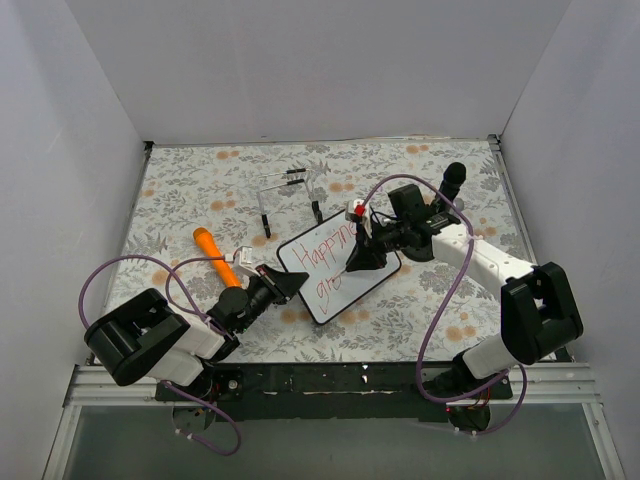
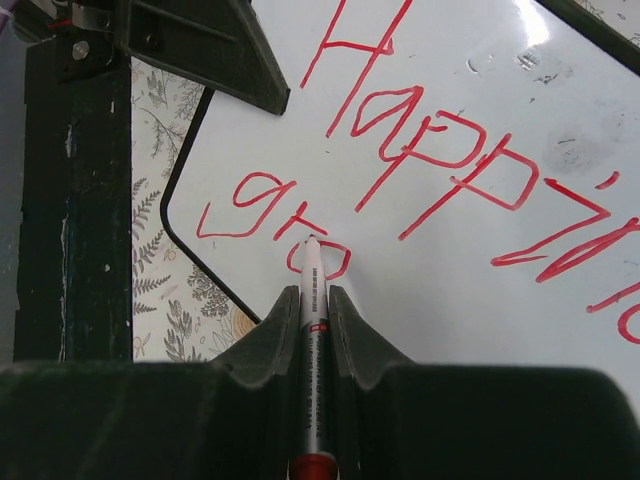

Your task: Write a sentence on the whiteboard

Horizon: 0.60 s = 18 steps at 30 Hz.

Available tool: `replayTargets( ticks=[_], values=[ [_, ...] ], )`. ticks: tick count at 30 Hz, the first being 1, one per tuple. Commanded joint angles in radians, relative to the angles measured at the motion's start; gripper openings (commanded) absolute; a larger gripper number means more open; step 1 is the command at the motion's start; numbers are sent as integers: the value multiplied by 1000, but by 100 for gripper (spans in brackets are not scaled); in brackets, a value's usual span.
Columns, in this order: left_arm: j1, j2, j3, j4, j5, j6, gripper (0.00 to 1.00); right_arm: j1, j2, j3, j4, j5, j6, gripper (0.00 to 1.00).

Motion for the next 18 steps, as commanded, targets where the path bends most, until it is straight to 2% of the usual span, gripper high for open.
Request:
replayTargets(
  ticks=[1, 5, 11, 18],
  values=[
    [-7, -9, -9, 215, 16, 17, 0, -7, -8, 49, 1, -11, 1, 1],
    [-7, -17, -13, 212, 12, 19, 0, -39, -57, 35, -39, -85, -39, 1],
    [-7, -17, -16, 211, 12, 22, 0, -76, -139, -37, -16, -82, -53, 1],
    [-7, -12, -15, 214, 15, 20, 0, -108, -140, -60, 13, -71, -43, 1]
  ],
)
